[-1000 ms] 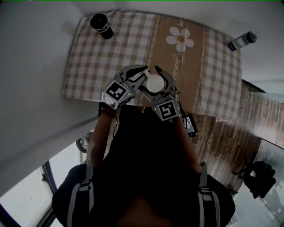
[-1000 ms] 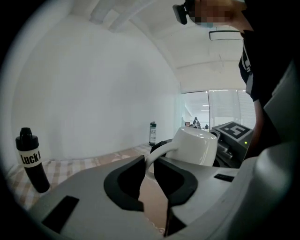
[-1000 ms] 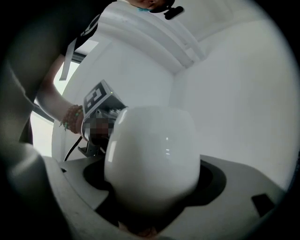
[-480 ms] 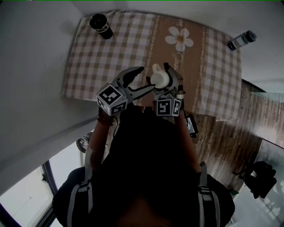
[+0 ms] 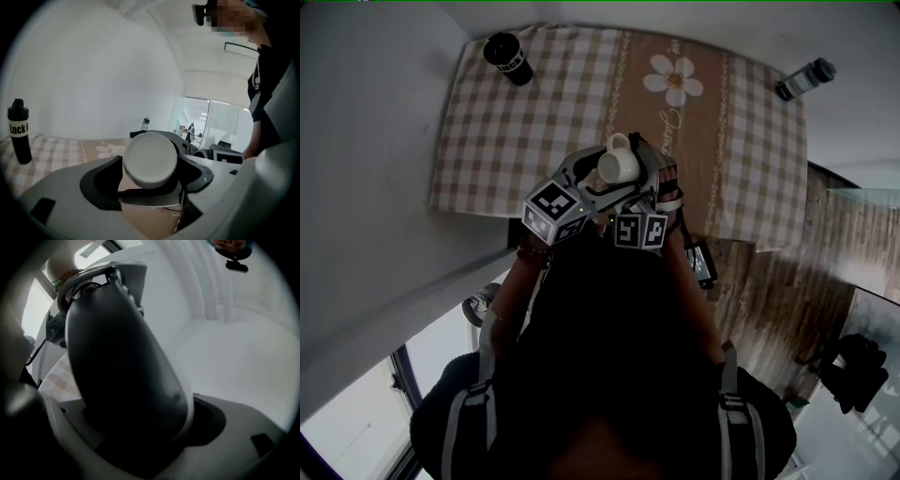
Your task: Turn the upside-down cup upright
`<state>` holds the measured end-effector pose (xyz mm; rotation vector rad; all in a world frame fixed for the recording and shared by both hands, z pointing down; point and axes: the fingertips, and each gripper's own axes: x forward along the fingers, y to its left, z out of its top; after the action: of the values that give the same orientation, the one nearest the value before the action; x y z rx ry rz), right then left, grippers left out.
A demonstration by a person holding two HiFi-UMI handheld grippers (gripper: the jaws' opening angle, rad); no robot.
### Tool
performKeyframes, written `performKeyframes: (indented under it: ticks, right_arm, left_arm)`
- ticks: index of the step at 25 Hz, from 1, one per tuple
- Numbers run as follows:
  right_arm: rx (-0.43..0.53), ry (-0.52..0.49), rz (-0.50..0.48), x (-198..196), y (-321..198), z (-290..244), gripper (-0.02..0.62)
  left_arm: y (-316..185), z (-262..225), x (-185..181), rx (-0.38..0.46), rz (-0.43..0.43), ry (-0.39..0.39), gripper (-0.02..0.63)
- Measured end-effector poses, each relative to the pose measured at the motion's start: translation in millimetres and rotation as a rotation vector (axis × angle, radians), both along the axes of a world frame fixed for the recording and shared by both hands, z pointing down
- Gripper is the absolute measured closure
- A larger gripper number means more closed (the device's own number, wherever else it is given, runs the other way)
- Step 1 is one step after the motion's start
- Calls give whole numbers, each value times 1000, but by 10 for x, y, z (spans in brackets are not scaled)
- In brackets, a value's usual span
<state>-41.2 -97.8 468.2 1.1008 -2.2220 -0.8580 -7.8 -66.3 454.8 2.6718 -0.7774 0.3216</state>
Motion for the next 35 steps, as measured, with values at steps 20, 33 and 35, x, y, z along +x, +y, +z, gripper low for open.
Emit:
performKeyframes:
  ticks: [20, 33, 35]
  right_arm:
    - [66, 64, -37, -40, 27, -34, 163]
    - [37, 195, 3, 32, -81, 266, 158]
    - [19, 196, 4, 44, -92, 289, 158]
  left_arm:
    - [-12, -78, -49, 17, -48, 131, 259]
    - [-117, 184, -23, 1, -77, 112, 259]
    - [-131, 206, -15, -12, -73, 119, 258]
